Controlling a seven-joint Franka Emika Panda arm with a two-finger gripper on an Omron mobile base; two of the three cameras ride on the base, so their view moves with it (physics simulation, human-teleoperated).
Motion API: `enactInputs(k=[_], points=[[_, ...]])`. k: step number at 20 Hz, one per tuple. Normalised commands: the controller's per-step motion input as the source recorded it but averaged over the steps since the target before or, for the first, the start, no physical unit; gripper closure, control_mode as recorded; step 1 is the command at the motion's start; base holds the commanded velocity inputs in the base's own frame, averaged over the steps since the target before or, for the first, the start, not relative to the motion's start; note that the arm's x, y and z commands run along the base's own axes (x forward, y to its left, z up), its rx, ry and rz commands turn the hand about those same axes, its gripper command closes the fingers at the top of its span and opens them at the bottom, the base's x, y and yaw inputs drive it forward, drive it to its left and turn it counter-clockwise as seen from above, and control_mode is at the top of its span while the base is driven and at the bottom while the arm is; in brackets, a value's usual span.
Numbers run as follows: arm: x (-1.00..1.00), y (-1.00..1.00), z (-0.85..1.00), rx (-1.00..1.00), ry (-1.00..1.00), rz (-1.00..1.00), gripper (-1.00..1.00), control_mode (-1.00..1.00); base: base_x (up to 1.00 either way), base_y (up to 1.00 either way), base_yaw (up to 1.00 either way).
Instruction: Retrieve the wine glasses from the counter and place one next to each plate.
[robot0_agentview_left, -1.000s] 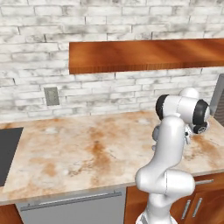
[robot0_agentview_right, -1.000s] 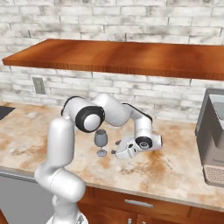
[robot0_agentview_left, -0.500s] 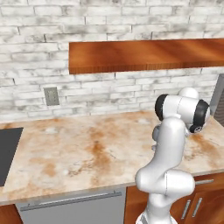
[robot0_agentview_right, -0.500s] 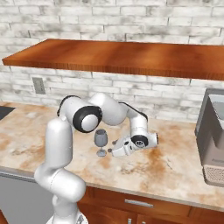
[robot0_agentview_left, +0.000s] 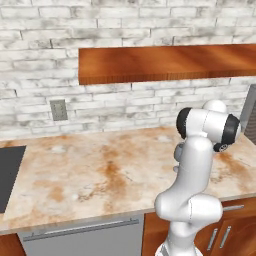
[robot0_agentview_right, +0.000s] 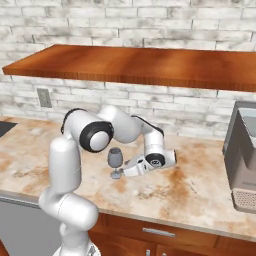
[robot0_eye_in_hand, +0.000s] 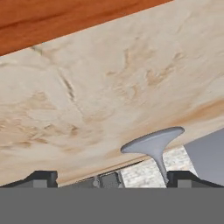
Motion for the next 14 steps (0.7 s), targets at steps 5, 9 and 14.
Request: enactInputs(k=[5,9,14], points=[[-0.10,0.12,-0.09,0.00,0.00,0.00,-1.00,-1.00,0.00,0.00,0.00],[-0.08,0.14,-0.10,0.00,0.00,0.00,-1.00,-1.00,0.00,0.00,0.00],[-0.01,0.22,-0.18,0.00,0.00,0.00,-1.00,-1.00,0.00,0.00,0.00]])
